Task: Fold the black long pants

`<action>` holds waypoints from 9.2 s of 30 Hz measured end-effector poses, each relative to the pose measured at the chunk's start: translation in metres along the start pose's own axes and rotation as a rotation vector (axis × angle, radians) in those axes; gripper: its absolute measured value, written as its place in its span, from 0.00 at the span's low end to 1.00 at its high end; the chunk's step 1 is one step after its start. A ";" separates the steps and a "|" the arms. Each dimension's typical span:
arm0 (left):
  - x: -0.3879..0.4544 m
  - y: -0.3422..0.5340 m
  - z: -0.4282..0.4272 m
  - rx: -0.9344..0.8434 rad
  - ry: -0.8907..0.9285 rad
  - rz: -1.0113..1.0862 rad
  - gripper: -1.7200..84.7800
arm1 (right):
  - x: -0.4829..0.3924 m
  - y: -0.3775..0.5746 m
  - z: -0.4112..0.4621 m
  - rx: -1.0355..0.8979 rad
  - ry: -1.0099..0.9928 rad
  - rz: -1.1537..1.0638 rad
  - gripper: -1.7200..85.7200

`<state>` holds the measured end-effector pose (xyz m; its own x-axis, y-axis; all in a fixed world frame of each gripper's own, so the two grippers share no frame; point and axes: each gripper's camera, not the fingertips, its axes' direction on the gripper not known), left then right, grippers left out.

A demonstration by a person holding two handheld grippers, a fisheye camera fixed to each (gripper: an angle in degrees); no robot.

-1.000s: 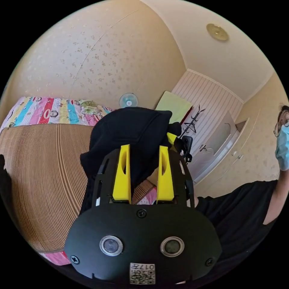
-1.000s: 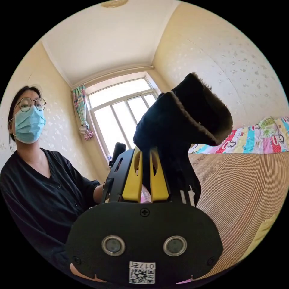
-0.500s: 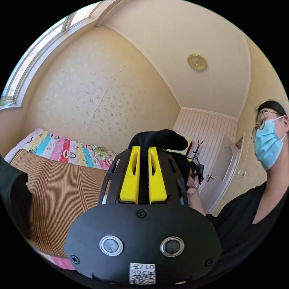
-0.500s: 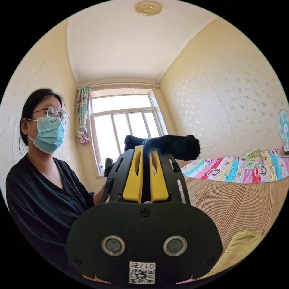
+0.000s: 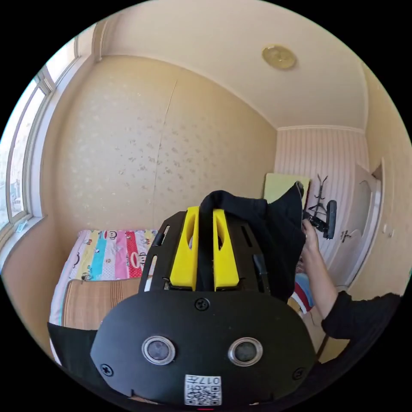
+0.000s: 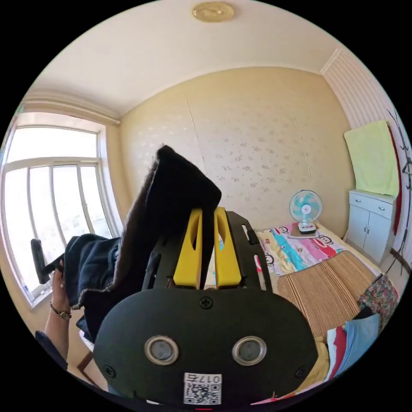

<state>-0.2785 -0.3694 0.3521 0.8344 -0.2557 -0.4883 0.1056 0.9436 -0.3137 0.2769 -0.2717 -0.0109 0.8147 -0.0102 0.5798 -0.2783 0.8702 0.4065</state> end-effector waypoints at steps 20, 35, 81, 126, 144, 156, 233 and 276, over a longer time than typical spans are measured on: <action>-0.080 0.439 0.182 -0.944 0.123 -0.145 0.15 | 0.070 0.530 0.183 -0.979 -0.610 0.375 0.14; -0.210 0.452 0.051 -0.422 0.482 -0.839 0.06 | 0.197 0.474 0.053 -0.871 -0.423 0.259 0.06; -0.147 0.507 0.082 -0.722 0.585 -0.546 0.06 | 0.294 0.427 0.192 -0.692 -0.627 0.632 0.13; -0.199 0.635 -0.014 -0.535 0.417 -0.795 0.07 | 0.018 0.530 0.274 -0.837 -0.308 -0.147 0.10; -0.177 0.634 -0.009 -0.693 0.369 -0.788 0.07 | 0.050 0.626 0.089 -0.968 -0.596 0.026 0.03; -0.218 0.537 0.070 -0.614 0.314 -0.721 0.12 | 0.095 0.572 0.152 -0.992 -0.533 0.124 0.16; -0.067 0.121 0.029 -0.092 0.421 -0.137 0.08 | 0.020 0.151 0.053 -0.391 -0.608 -0.131 0.03; -0.345 0.403 0.268 -0.628 0.292 -0.602 0.09 | 0.281 0.492 0.207 -0.725 -1.228 0.816 0.11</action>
<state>-0.3787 0.1557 0.6128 0.5551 -0.7907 -0.2582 0.0937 0.3679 -0.9251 0.2638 0.0517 0.4978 -0.3849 0.4858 0.7848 0.1644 0.8728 -0.4596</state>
